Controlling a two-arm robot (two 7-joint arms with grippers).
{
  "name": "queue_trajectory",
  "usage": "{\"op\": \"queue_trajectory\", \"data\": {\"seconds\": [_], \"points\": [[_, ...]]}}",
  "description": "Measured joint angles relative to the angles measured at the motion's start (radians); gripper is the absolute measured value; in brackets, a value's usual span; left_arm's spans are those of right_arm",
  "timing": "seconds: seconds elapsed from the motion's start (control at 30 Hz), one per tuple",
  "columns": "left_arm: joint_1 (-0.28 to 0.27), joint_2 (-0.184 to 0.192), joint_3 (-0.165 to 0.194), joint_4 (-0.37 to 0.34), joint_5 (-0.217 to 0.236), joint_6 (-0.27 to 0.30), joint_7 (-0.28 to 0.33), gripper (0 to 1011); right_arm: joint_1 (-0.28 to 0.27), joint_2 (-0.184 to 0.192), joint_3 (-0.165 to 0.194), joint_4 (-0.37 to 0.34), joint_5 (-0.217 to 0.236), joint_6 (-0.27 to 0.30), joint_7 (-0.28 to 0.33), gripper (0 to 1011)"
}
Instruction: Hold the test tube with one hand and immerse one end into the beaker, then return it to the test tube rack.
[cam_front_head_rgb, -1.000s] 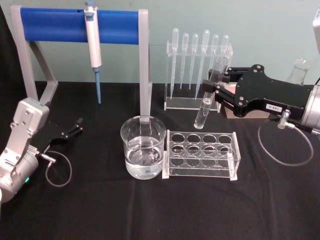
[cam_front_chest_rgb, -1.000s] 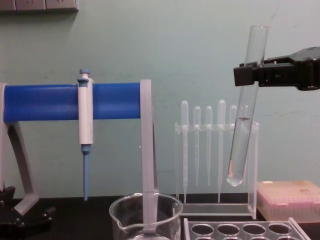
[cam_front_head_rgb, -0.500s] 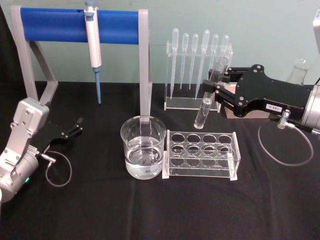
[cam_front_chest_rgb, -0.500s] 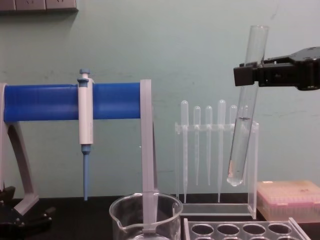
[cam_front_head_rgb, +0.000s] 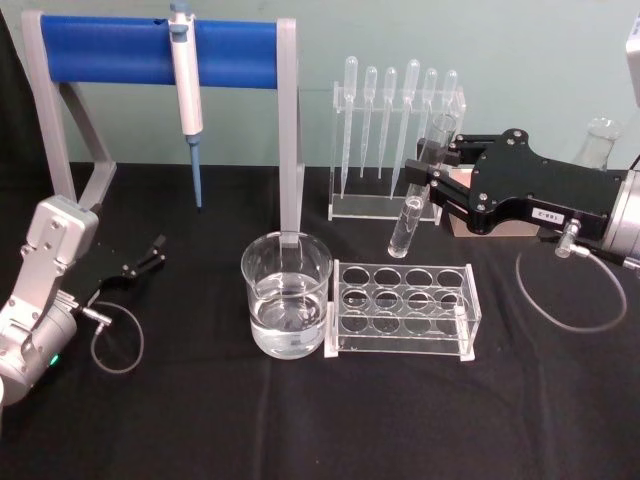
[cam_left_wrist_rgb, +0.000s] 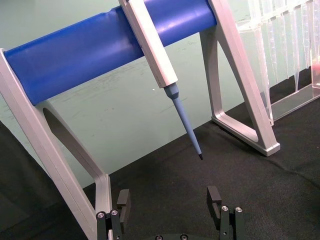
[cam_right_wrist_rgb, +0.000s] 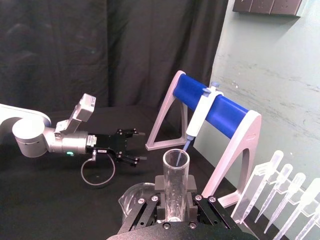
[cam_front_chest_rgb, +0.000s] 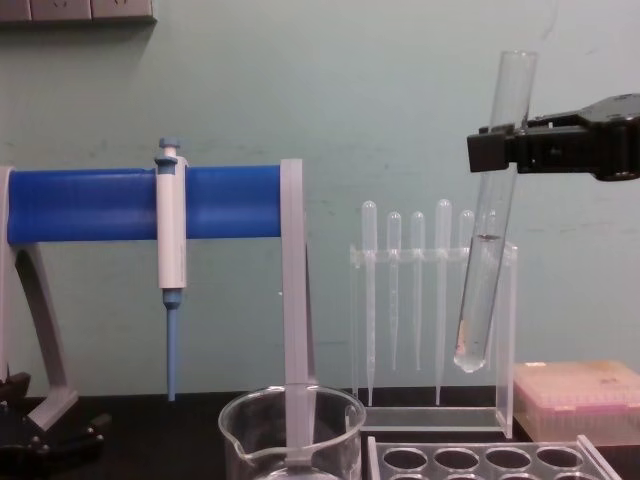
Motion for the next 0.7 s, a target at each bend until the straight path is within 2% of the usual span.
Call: {"op": "queue_trajectory", "data": {"seconds": [0.7], "points": [[0.000, 0.000, 0.000, 0.000, 0.000, 0.000, 0.000, 1000, 0.000, 0.000, 0.000, 0.000, 0.000, 0.000, 0.000, 225]]}}
